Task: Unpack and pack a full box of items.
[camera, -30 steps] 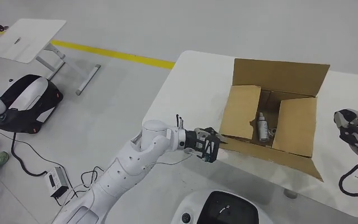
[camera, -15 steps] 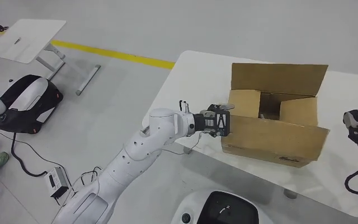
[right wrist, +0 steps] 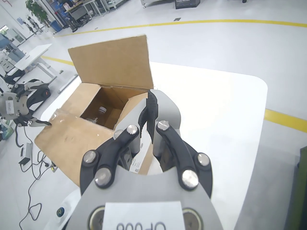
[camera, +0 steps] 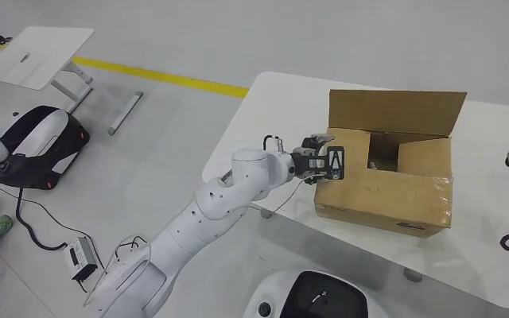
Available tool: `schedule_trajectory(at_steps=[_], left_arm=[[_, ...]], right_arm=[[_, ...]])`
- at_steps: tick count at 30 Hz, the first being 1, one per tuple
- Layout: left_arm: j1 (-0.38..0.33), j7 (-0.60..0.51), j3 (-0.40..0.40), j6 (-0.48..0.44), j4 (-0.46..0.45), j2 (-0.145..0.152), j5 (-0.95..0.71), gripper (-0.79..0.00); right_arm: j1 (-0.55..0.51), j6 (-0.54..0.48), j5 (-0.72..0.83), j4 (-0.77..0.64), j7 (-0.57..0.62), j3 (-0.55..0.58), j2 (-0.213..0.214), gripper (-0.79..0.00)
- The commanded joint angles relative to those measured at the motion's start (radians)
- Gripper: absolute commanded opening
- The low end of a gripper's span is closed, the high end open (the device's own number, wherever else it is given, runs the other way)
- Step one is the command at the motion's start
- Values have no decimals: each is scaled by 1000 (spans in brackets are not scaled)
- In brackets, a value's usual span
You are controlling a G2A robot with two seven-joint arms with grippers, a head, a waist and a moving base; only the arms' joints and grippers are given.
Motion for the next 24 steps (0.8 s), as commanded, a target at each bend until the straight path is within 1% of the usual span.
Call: schedule_trajectory(at_steps=[1, 5, 7, 15, 20, 24], left_arm=[[-5, -24, -1, 2, 12, -4, -24, 0], [-12, -49, -2, 2, 19, -8, -43, 0], [-14, -59, -4, 0, 17, -9, -47, 0], [-5, -64, -17, -3, 4, -9, -63, 0], [-4, -45, -24, -7, 16, -8, -52, 0], [-3, -45, -31, -8, 20, -8, -52, 0]], right_arm=[[55, 32, -2, 17, 33, -27, 0, -785], [184, 97, -10, 84, 82, -113, -7, -785], [256, 129, 16, 128, 89, -162, -15, -785], [546, 198, 23, 308, 158, -370, -50, -785], [700, 206, 7, 432, 152, -493, -82, -785], [794, 182, -16, 526, 144, -572, -105, -785]])
